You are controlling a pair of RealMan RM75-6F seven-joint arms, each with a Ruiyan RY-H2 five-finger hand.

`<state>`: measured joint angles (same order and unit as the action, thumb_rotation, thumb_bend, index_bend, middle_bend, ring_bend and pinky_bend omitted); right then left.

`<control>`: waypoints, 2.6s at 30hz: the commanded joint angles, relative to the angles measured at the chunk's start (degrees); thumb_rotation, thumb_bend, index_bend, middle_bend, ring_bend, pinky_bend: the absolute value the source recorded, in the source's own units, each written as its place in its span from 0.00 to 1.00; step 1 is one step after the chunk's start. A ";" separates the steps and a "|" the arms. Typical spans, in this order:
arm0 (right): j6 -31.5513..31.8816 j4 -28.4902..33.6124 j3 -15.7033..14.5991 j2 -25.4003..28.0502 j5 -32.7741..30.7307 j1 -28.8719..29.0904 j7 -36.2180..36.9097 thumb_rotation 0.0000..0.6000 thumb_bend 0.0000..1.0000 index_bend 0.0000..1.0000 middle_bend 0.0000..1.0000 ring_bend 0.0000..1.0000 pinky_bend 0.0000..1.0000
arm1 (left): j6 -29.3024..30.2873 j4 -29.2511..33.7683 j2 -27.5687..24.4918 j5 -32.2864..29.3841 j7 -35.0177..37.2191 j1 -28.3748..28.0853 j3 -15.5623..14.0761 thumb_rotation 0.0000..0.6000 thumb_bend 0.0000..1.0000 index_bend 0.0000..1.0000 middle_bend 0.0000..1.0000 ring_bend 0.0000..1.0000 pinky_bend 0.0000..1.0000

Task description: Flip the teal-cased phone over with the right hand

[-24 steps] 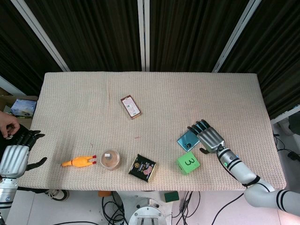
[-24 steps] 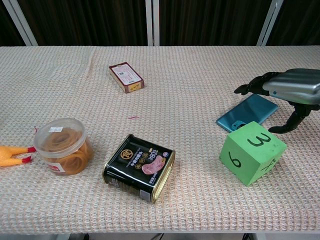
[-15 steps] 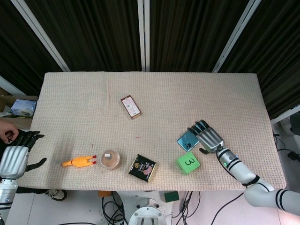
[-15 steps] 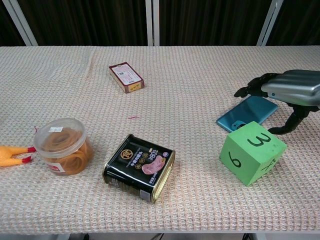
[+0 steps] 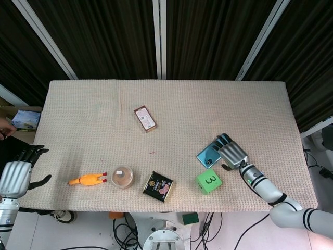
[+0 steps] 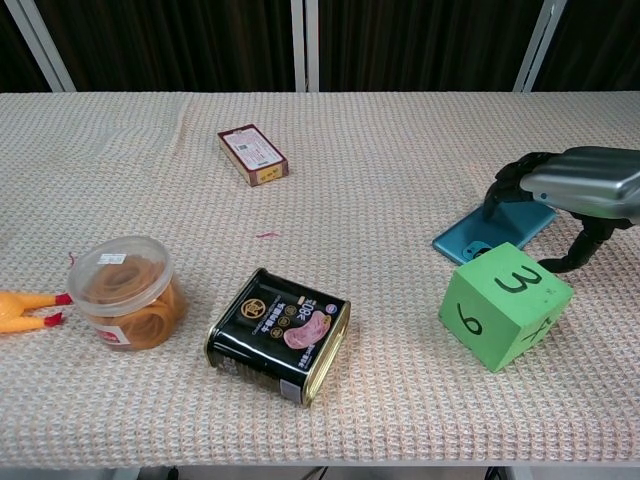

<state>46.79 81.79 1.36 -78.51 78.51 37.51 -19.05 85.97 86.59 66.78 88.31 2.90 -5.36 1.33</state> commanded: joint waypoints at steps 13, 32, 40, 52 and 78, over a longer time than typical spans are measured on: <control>-0.86 -2.76 -0.36 -2.10 0.19 1.19 0.64 1.00 0.29 0.26 0.17 0.03 0.00 | 1.19 -1.52 0.66 0.51 1.17 0.32 0.10 1.00 0.12 0.28 0.21 0.14 0.35; 0.64 -7.80 0.52 -6.97 1.95 2.85 2.85 1.00 0.58 0.49 0.36 0.22 0.11 | 1.28 -3.46 0.98 -0.27 3.05 0.88 0.12 1.00 0.12 0.28 0.21 0.14 0.35; 2.86 -9.00 0.60 -6.94 3.86 2.71 5.37 1.00 0.74 0.64 0.51 0.33 0.18 | 1.35 -4.10 1.12 -0.25 3.72 0.94 0.16 1.00 0.12 0.28 0.21 0.15 0.35; -0.25 -8.60 1.92 -4.88 2.64 4.74 9.27 1.00 0.45 0.00 0.00 0.00 0.00 | 0.79 -4.30 1.24 -0.40 3.85 0.68 0.24 1.00 0.12 0.28 0.21 0.15 0.36; 39.15 6.28 -3.40 1.45 -1.45 -23.92 4.91 0.95 0.32 0.00 0.00 0.00 0.00 | 2.27 -3.37 0.73 0.22 2.71 1.21 0.28 1.00 0.12 0.28 0.21 0.15 0.35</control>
<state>75.66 82.51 1.63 -79.60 81.22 24.03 -9.68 88.19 83.18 67.54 88.47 5.67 -4.15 1.64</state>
